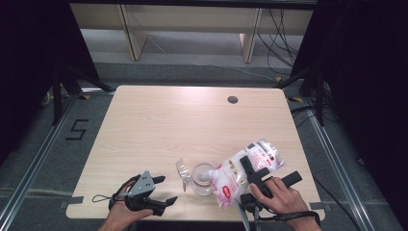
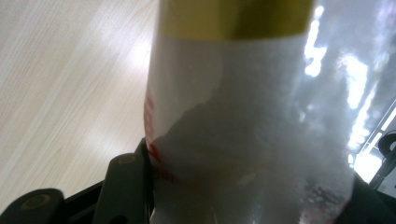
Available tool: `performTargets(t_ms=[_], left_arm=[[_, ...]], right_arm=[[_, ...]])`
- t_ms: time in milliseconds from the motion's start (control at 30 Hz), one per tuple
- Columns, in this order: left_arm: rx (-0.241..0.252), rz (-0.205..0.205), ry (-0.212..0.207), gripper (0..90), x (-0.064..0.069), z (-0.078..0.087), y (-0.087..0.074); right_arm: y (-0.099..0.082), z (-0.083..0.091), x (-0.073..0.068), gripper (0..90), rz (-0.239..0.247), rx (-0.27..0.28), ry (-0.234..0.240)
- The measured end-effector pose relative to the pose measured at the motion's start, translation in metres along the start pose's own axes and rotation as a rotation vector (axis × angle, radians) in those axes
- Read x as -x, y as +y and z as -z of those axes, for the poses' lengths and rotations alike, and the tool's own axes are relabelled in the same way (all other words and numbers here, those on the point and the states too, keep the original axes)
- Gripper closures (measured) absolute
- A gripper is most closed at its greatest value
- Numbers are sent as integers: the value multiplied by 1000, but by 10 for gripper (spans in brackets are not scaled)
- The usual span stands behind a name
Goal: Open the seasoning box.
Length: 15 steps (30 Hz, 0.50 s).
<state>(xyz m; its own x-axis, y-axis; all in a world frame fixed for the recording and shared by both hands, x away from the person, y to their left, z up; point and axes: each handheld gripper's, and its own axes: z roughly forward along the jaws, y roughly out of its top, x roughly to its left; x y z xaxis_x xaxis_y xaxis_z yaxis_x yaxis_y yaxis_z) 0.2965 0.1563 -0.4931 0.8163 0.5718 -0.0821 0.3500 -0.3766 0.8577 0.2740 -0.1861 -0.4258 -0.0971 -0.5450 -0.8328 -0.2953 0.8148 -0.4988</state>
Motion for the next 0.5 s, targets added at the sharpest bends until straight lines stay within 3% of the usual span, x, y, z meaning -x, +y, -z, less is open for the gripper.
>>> performTargets(t_ms=[500], left_arm=[[2, 3, 3, 189, 0, 0, 0]], right_arm=[[-1, -1, -2, 527, -15, 8, 6]])
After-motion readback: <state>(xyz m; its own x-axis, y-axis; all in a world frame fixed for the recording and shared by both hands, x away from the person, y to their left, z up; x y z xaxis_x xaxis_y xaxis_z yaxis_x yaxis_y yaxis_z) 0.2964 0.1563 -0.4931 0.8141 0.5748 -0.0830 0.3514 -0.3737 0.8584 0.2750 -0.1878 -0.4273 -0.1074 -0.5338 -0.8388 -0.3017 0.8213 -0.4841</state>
